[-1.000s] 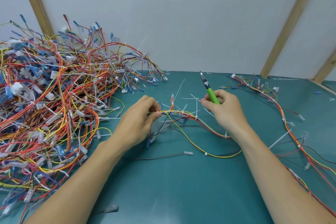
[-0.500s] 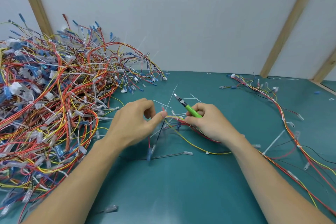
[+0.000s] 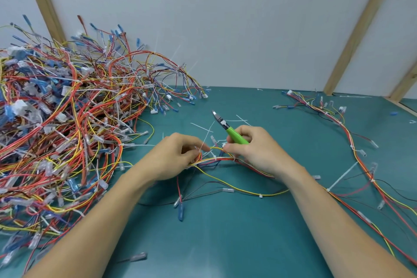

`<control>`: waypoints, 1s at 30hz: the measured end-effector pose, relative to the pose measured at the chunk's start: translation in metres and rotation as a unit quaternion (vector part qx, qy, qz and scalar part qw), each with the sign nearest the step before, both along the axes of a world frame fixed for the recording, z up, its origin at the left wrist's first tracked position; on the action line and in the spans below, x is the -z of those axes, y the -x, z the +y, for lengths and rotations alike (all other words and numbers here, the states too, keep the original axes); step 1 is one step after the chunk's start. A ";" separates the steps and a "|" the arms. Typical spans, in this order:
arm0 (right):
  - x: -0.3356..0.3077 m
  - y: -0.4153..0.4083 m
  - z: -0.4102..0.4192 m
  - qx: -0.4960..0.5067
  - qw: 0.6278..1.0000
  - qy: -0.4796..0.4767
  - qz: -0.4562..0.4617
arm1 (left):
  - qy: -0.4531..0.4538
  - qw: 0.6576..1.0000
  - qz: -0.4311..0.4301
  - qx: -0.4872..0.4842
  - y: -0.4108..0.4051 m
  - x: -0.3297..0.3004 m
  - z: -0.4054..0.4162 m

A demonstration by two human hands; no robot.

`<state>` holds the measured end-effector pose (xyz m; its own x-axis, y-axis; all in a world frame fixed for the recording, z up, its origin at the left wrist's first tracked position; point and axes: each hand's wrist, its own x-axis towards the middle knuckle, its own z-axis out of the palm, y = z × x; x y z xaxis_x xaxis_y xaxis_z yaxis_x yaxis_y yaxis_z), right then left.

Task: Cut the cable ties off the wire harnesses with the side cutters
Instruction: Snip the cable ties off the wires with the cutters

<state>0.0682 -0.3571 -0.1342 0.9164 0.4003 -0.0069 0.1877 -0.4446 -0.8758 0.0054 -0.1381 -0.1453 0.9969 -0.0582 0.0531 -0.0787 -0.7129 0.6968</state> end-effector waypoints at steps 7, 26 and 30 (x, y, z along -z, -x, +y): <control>-0.012 0.006 -0.004 -0.094 0.987 -0.080 0.106 | -0.070 0.995 -0.066 0.021 0.001 -0.005 0.005; -0.008 -0.004 -0.014 0.032 0.975 0.129 -0.180 | 0.050 0.995 -0.047 -0.074 0.001 -0.002 -0.007; -0.017 -0.006 -0.022 0.025 0.969 0.164 -0.184 | 0.166 0.978 -0.085 -0.091 -0.002 -0.003 -0.005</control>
<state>0.0744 -0.3795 -0.1174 0.8996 0.3862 0.2041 0.4304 -0.7044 -0.5644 0.0077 -0.1430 -0.1427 0.9643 0.1677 0.2052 -0.1069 -0.4622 0.8803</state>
